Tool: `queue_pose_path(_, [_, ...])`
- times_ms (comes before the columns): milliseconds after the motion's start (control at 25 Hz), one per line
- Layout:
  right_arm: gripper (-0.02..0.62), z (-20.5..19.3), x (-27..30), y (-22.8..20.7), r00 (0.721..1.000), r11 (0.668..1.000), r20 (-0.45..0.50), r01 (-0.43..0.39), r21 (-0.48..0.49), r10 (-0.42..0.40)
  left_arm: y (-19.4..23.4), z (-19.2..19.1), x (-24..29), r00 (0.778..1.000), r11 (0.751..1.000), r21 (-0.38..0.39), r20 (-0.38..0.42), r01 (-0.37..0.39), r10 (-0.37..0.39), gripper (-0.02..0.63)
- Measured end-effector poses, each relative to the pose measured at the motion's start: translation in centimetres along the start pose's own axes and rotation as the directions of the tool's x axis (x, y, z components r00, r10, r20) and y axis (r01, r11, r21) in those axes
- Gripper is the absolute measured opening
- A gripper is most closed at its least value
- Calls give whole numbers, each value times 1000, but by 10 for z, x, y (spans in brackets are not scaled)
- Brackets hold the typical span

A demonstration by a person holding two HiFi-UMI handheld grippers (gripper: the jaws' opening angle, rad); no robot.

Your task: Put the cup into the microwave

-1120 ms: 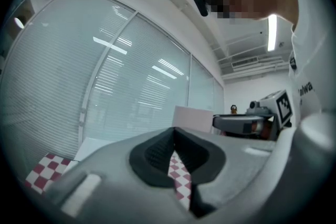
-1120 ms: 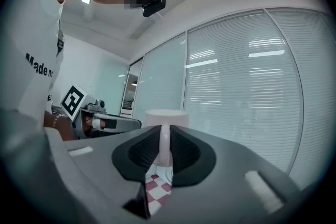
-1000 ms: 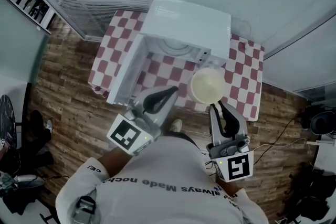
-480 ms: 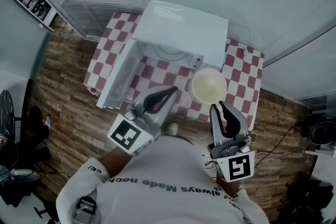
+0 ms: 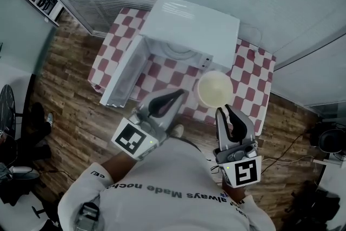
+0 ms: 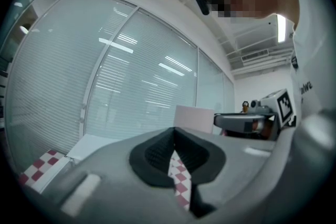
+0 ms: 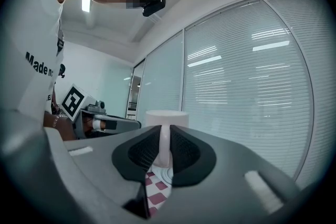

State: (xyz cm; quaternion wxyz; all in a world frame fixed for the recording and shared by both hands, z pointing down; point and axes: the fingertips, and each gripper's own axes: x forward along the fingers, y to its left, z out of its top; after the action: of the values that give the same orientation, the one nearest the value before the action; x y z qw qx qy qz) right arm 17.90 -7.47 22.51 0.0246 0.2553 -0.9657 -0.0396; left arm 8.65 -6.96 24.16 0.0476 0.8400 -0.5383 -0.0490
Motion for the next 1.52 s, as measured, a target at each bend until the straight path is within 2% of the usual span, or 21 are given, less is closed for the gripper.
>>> queue_pose_path(320, [48,1,17,6,1000,1000,-6,-4,0,4,17,5,-3,1000,1000,-7,5,-6,6,5])
queue_pose_path(760, [48,12,82,21,1000,1000,4,2,0,-2,87,20,-19,1000,1000,6,12,-24,24,5])
queue_pose_path(1040, [48,20,117,27,1000,1000,22,18,-6,-18,124,27,-20,1000,1000,10,9,-6,6,4])
queue_pose_path(1360, [48,13,134,20,999,999,10,48,2,-48,144,25,-10,1000,1000,16,9,23,-24,4])
queue_pose_path(1520, [48,3,136,19,998,998,-9,55,10,-54,152,16,-7,1000,1000,-10,-5,18,-18,5])
